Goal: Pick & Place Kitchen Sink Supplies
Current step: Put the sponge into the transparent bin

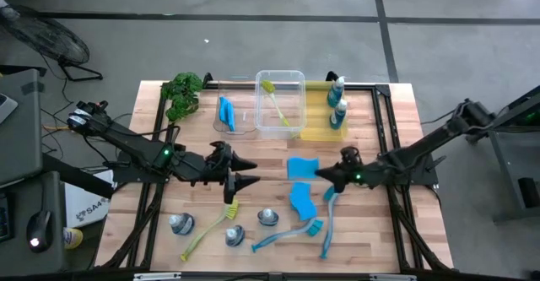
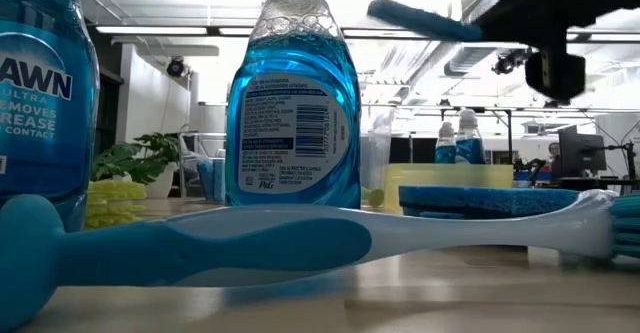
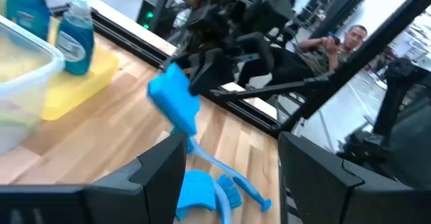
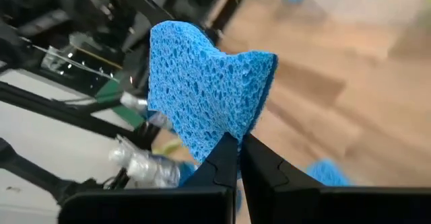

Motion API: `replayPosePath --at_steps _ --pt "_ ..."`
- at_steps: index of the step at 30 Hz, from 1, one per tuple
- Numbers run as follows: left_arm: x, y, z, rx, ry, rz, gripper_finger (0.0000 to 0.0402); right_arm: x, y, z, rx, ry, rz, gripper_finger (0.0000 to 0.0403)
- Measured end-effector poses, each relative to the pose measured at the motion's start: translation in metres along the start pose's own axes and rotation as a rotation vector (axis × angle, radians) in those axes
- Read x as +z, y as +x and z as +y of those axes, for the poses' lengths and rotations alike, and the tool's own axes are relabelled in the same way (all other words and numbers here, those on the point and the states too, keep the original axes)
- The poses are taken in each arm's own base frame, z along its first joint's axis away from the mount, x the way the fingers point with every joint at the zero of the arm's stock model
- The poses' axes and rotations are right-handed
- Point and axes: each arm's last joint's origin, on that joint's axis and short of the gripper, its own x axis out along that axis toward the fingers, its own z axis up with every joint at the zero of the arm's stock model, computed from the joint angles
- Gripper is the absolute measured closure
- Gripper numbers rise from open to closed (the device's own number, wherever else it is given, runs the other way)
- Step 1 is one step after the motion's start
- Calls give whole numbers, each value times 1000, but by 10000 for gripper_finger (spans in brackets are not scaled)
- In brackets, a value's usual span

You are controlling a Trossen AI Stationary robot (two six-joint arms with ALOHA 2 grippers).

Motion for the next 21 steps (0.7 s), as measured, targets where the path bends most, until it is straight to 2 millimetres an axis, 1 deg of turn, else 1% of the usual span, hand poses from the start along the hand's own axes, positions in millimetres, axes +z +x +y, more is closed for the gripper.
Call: replayPosePath --at_steps 5,9,15,21 --pt "4 0 0 46 -17 -71 170 15 -14 6 28 -107 -101 402" --pt "13 3 4 75 -17 -137 170 26 -25 9 43 -202 -173 402" --pt "27 15 22 116 -39 -189 170 39 -40 12 64 -297 -239 402" --pt "38 26 40 128 -48 -188 170 45 -51 5 28 -364 -240 403"
